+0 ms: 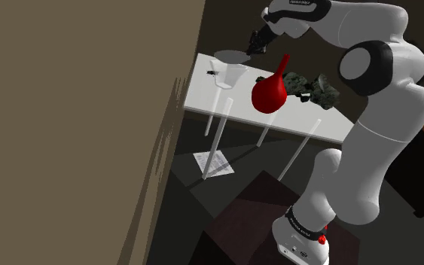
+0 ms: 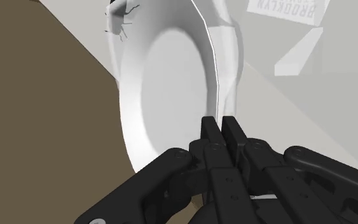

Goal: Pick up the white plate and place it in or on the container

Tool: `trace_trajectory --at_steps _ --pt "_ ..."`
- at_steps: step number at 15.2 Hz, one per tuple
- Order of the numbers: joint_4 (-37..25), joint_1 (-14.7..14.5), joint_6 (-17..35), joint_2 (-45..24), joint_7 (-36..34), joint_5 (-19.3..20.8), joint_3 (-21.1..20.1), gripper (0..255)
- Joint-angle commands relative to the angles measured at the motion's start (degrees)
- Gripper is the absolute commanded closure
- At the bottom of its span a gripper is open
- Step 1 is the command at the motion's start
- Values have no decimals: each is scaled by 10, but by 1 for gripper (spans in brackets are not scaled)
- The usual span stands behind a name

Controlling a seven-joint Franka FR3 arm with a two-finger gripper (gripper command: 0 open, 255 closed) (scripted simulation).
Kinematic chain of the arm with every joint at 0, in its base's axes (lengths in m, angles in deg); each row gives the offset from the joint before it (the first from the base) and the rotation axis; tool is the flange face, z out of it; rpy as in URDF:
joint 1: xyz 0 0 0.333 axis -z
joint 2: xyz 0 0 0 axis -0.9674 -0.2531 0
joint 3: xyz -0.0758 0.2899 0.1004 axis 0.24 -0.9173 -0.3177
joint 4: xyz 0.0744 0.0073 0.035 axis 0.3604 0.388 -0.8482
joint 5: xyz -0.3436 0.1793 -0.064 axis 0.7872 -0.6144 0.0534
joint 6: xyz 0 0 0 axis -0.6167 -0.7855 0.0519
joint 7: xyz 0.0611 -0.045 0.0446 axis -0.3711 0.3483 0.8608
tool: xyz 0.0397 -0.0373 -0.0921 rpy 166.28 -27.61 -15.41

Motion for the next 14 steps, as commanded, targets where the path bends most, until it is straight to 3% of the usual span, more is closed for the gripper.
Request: trace_trajectory --at_steps 1,14 --pt "17 -3 16 2 3 0 -1 255" --pt "112 -6 108 0 38 -28 -10 255"
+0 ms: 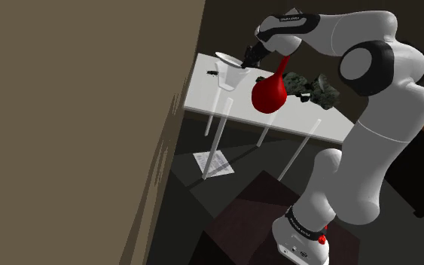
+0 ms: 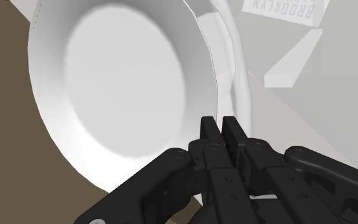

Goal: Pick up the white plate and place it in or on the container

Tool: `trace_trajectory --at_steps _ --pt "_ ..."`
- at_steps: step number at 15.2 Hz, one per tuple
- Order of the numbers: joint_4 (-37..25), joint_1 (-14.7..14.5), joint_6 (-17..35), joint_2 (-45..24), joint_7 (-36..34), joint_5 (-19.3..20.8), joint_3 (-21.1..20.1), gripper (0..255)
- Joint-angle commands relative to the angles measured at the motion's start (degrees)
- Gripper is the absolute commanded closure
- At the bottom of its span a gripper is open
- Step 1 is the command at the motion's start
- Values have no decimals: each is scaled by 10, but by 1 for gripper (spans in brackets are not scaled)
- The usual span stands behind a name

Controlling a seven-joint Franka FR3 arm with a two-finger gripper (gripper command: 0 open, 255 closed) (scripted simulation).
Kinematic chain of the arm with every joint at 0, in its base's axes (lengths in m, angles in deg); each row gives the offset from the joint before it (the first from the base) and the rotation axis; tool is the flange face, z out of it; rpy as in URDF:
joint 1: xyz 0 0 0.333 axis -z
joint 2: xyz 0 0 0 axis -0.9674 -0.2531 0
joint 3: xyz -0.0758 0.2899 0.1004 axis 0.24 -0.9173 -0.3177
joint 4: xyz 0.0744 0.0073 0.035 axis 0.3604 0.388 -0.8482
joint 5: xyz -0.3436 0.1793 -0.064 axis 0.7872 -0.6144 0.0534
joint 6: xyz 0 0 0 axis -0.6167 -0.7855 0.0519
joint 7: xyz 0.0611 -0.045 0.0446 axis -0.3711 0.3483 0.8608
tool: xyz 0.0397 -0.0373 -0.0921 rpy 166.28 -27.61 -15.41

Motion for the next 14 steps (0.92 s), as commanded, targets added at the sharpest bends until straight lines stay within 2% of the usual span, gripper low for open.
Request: trace_trajectory --at_steps 1,4,5,6,7,8,9,10,12,14 --pt "8 0 8 -1 4 -4 -1 255" --pt "7 0 7 -1 3 -3 -1 255" --pt "7 0 7 -1 3 -3 -1 0" --pt "87 -45 120 86 -57 58 3 0" --pt "158 -59 230 157 -122 121 -12 0" --pt "221 -52 336 199 -165 147 -36 0" --pt "241 -40 374 205 -157 124 -55 0" --pt "235 -58 377 195 -134 95 -40 0" --pt "222 -114 382 181 -107 62 11 0" --pt "208 -184 386 168 -81 28 75 0"
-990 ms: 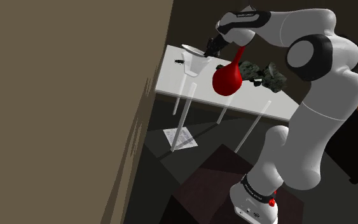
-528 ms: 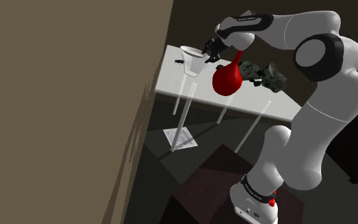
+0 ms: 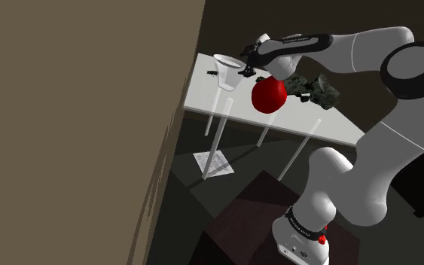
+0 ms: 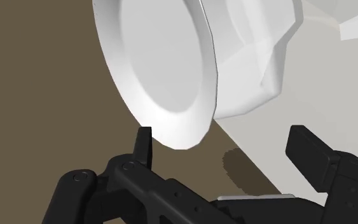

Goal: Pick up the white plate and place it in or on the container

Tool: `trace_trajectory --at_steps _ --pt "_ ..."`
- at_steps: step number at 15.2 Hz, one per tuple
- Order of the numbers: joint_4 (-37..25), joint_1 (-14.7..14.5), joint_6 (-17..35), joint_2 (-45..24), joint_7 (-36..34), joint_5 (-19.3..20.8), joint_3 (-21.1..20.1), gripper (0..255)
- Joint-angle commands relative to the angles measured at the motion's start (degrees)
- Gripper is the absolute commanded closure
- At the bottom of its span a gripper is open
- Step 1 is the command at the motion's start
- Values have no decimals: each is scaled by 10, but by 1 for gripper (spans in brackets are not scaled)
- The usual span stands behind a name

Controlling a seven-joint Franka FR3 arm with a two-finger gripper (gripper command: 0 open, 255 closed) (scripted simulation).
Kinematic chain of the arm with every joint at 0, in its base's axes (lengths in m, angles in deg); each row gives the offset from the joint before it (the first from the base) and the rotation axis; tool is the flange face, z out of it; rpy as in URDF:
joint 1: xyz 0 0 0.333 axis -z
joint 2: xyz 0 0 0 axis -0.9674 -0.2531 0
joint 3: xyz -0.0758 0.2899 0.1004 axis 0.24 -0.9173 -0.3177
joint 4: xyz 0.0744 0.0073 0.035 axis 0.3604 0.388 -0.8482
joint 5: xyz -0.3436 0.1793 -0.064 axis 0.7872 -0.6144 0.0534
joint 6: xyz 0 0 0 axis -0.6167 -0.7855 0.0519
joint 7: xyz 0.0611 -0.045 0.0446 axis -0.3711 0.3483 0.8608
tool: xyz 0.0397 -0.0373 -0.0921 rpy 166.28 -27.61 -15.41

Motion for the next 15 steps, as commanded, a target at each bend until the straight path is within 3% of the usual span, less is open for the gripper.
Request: trace_trajectory --at_steps 1,2,10,11,15 --pt "-13 -81 8 -11 31 -38 76 0" --pt "-25 -153 10 -19 51 -62 144 0" --pt "-24 -154 11 -16 43 -53 146 0" --pt "-24 -154 11 -17 43 -53 145 255" --pt "-23 -154 12 -16 44 -53 146 255"
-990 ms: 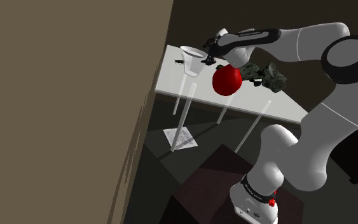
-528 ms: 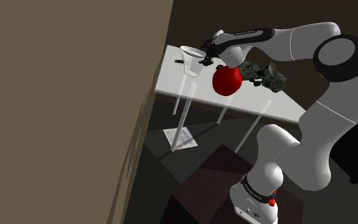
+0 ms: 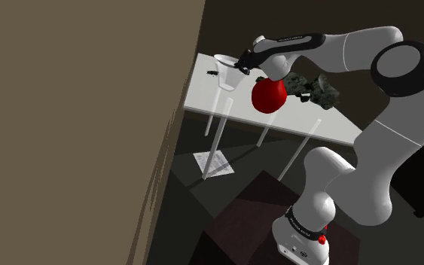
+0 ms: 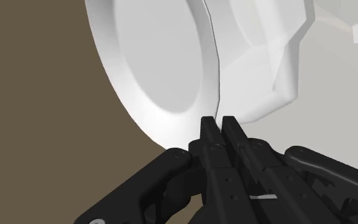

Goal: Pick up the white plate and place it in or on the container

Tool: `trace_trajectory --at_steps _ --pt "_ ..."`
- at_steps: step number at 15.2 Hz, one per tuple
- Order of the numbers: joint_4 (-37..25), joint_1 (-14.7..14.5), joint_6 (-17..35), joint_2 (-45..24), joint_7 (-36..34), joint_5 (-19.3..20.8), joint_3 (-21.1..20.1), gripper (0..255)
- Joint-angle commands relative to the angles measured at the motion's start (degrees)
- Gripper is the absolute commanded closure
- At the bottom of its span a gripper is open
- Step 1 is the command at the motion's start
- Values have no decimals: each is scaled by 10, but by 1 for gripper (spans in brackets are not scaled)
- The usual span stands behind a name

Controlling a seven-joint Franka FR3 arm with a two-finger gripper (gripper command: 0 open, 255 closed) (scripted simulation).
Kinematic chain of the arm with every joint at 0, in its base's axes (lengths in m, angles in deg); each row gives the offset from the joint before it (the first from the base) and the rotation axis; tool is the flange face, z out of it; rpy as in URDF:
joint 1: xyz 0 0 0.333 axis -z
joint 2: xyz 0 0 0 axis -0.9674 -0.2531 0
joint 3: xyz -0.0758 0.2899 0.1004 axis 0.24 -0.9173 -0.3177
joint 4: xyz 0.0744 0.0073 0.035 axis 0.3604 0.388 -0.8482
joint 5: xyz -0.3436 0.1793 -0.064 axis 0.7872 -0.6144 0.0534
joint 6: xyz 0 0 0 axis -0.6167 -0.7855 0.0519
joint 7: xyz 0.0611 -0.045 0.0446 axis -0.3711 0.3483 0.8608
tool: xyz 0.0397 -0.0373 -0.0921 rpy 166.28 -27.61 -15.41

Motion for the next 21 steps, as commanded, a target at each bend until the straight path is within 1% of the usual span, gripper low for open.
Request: trace_trajectory --at_steps 1,5,9,12,15,18,19,20,21 --pt "0 0 0 0 0 0 0 255" --pt "-1 0 -1 -1 0 0 0 255" --pt "-17 77 -30 -8 -25 18 -71 255" --pt "-30 125 -50 -9 -50 41 -117 255" --pt "-44 163 -70 -7 -76 67 -152 255" --pt "-58 189 -90 -5 -98 90 -177 255" --pt "-55 223 -100 14 -115 120 -204 255" --pt "-54 249 -112 31 -128 145 -225 255" --pt "-53 262 -118 39 -133 155 -235 255"
